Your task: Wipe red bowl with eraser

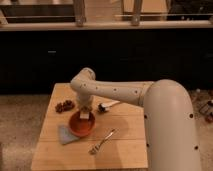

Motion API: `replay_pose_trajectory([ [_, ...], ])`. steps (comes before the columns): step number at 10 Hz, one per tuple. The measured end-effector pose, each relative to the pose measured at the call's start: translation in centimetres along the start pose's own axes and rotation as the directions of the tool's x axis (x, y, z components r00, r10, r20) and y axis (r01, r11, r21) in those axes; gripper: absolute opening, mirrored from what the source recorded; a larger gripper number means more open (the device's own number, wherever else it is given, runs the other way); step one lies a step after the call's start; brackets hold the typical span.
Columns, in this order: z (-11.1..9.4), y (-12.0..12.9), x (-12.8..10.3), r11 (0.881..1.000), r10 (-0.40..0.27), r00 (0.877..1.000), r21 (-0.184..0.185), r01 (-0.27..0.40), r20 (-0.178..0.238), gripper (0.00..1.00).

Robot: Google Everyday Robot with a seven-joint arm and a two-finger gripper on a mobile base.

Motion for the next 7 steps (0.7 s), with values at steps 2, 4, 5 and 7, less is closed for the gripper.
replay_pose_trajectory([
  [2,-0.1,-0.3,-0.7,1.000,0.016,1.000,-0.006,-0.016,0.002,0.00],
  [4,0.0,-0.8,-1.8,1.000,0.016,1.000,0.000,-0.016,0.017,0.00],
  [5,0.2,-1.1,-2.3,1.000,0.004,0.999,0.007,-0.004,0.032,0.00],
  [7,0.7,-1.6,-3.1,0.999,-0.043,0.997,0.022,0.042,0.068,0.00],
])
